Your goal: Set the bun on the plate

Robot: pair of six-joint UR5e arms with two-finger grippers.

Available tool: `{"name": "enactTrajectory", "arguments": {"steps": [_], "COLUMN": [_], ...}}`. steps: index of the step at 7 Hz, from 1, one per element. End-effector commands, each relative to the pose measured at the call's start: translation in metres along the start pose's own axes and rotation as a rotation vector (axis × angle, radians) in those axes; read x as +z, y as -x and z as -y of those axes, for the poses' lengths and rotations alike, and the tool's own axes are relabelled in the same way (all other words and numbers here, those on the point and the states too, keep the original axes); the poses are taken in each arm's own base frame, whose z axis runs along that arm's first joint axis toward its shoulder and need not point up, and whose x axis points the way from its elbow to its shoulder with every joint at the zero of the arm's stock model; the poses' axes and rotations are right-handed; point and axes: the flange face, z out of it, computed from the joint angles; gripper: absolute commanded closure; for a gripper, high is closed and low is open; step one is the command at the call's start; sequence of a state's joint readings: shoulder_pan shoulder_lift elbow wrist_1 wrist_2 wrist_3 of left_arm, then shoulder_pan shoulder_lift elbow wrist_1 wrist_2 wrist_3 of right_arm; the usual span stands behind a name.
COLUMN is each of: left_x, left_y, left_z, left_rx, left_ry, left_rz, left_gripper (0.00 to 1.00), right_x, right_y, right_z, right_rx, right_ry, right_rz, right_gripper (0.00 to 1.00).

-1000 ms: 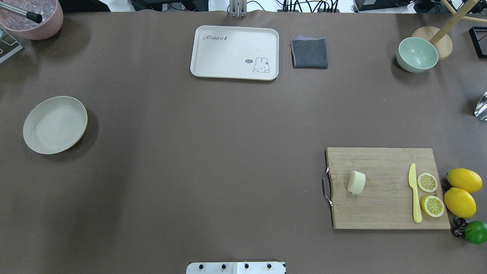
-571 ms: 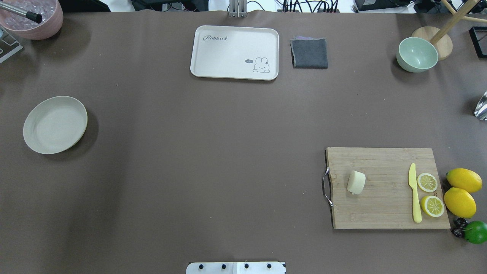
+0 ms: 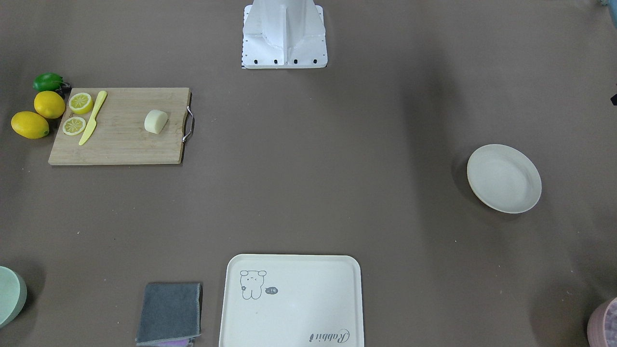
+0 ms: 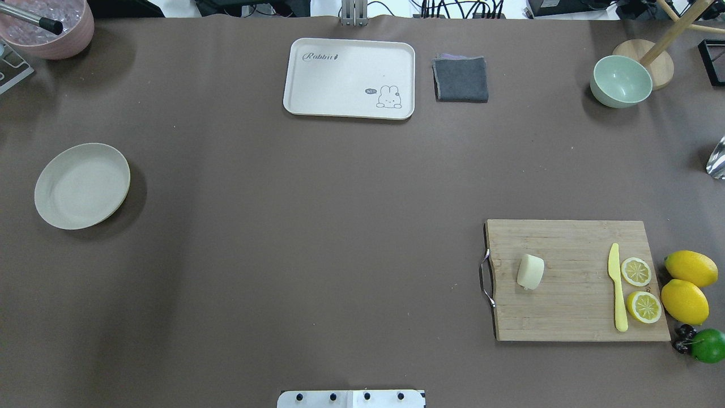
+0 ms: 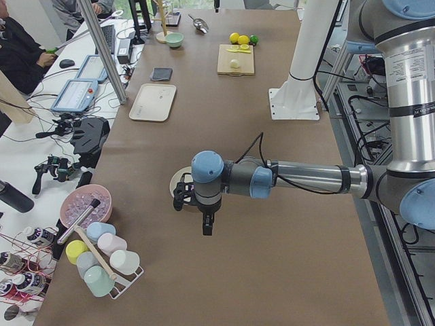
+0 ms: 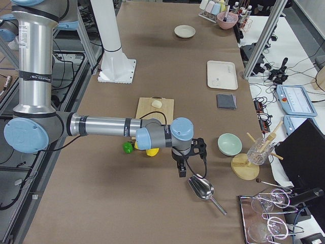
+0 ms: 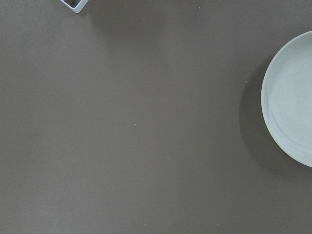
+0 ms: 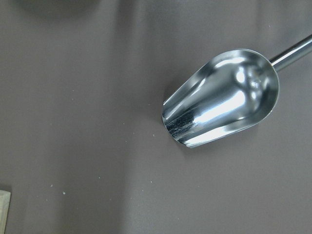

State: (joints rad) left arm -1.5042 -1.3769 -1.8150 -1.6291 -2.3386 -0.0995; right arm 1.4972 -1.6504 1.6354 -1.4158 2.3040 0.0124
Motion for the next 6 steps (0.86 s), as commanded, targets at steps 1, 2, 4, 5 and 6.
{"name": "enactTrajectory", "arguments": {"steps": [1,2,4,5,6], "left_x": [-0.0002,-0.0006,-0.0022,-0.0040,-0.0055], "left_y": [0.0010,0.0006,-0.0009,-0.0027,-0.0042], "left_z": [0.0001,0.0008,0.0018,0.0016,0.0024], "left_rx": [-0.003,-0.002,0.004,0.012,0.015], "left_ry": [-0.001,-0.002,-0.006,-0.011,-0.014], "left_rz": [-0.001,-0.001,0.000,0.000,0.000], "left_gripper": [0.02,0.02,0.02,0.02,0.02], "right_x": [0.0001,0.0022,0.0039,0.0043,0.0045], "right_y": [-0.0004,-0.0023,-0.0030,-0.0038,-0.0041], "right_z": [0.0011,-0.0030,-0.0063,-0.0064,-0.0076], "right_rx": [0.008,0.012,0.017,0.018,0.016], "right_ry": [0.011,0.015,0.019,0.019,0.017], "right_rz": [-0.003,-0.003,0.006,0.001,0.000], "right_gripper": [0.00,0.00,0.00,0.00,0.00]}}
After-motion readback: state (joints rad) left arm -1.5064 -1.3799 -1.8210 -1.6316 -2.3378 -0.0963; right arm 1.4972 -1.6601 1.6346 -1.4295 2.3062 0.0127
